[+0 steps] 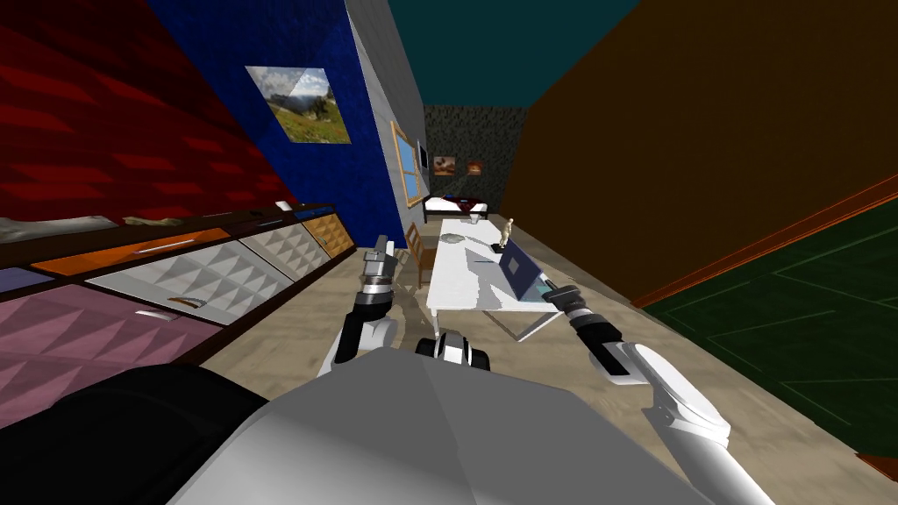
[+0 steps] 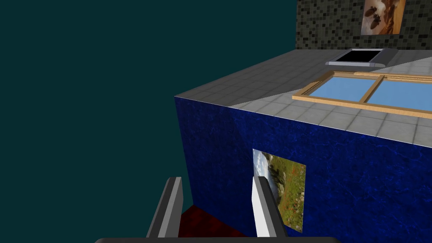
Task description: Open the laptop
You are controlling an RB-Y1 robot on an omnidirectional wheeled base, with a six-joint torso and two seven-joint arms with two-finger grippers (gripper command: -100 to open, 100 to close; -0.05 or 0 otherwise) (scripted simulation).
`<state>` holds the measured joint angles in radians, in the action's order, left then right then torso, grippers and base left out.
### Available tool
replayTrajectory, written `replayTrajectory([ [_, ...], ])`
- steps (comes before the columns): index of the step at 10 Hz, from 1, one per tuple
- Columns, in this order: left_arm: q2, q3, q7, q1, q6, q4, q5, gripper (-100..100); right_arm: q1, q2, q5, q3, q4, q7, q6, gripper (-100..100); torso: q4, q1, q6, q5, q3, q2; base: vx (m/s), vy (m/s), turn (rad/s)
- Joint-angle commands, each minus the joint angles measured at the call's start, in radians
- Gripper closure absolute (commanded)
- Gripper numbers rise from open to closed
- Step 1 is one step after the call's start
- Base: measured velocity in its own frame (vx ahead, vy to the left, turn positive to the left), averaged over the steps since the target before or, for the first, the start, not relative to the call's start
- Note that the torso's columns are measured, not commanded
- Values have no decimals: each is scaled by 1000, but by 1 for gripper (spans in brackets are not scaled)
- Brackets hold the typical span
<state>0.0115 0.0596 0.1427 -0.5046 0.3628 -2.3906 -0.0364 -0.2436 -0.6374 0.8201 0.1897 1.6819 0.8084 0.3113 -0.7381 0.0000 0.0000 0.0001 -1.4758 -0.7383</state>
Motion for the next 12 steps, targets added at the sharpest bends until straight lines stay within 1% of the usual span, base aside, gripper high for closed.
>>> replayTrajectory([
  [1, 0, 0, 0, 0, 0, 0, 0, 0, 18, -15, -46, -8, -33, -69, -5, 100, 0, 0, 0, 0, 0, 0, -24, -71, 40],
  [2, 0, 0, 0, 0, 0, 0, 0, 0, 26, -20, -64, -11, -47, -94, -7, 100, 0, 0, 0, 0, 0, 0, -21, -66, 41],
  [3, 0, 0, 0, 0, 0, 0, 0, 0, 20, -17, -53, -8, -39, -75, -4, 100, 0, 1, 0, 0, 0, 0, -9, -31, 10],
  [4, 0, 0, 0, 0, 0, 0, 0, 0, 19, -17, -32, 9, -36, -55, -30, -100, 0, 2, 0, 0, -1, 1, 18, 79, -37],
  [6, 0, 0, 0, 0, 0, 0, 0, 0, 19, -14, -14, 23, -36, -33, -52, -100, 0, 9, 0, 3, -1, 1, 20, 171, -31],
  [8, 0, 0, 0, 0, 0, 0, 0, 0, 18, -11, 5, 38, -35, -11, -76, -100, 0, 1, 0, 0, 0, 1, 18, 165, -25],
  [9, 0, 0, 0, 0, 0, 0, 0, 0, 17, -9, 24, 53, -34, 11, -99, -100, 0, -2, 0, -1, 0, 0, 2, 155, -32],
  [12, 0, 0, 0, 0, 0, 0, 0, 0, 16, -3, 59, 80, -35, 51, -142, -100, 0, 1, 0, 0, -1, 1, 19, 182, -34],
])
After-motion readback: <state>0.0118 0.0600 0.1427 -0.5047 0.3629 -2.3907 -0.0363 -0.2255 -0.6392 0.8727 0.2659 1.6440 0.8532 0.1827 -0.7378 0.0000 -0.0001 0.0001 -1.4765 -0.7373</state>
